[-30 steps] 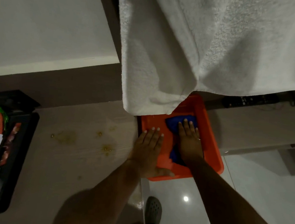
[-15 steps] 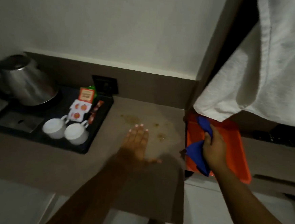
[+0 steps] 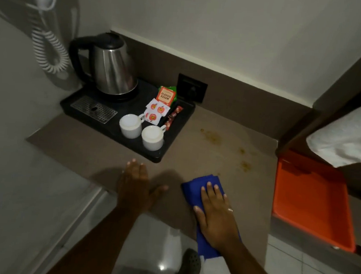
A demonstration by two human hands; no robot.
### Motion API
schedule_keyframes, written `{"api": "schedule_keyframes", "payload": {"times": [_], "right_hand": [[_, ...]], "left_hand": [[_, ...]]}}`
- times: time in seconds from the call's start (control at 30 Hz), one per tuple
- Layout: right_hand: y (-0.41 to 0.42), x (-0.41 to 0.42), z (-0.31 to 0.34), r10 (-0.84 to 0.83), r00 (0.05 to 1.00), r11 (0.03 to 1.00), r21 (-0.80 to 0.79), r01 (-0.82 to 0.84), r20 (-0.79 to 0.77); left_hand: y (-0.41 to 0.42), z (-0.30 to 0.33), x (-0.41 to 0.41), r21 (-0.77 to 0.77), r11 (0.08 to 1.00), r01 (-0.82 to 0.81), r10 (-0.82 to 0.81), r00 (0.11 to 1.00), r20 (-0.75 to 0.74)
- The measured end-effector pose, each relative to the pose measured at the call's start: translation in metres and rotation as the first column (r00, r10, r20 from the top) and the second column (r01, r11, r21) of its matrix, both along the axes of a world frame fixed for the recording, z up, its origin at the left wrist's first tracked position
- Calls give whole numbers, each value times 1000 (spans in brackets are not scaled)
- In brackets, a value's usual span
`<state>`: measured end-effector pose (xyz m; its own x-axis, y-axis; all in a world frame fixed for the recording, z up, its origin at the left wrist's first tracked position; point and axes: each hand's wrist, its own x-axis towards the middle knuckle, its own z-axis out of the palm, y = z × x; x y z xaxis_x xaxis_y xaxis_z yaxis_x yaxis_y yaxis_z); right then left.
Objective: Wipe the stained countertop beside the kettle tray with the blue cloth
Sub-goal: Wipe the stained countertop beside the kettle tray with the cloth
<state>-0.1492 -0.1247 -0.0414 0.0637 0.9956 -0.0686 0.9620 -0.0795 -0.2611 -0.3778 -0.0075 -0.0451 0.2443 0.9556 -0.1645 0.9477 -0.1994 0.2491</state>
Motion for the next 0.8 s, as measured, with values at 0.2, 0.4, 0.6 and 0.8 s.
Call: {"api": "schedule_keyframes", "payload": {"times": [0.2, 0.4, 0.6, 0.8], "right_hand": [[38, 45, -1, -262, 965, 965, -27, 261, -27], [95, -16, 0, -195, 981, 980, -50, 195, -2], [23, 3, 0, -26, 1000, 998, -51, 26, 6], [12, 71, -4, -408, 912, 912, -34, 410, 45]], "left_hand": [[16, -10, -5, 45, 990, -130, 131, 991, -17], [14, -14, -2, 131, 982, -132, 138, 990, -33], [13, -14, -1, 118, 983, -141, 146, 989, -33], [22, -10, 0, 15, 959, -283, 283, 959, 3]]}}
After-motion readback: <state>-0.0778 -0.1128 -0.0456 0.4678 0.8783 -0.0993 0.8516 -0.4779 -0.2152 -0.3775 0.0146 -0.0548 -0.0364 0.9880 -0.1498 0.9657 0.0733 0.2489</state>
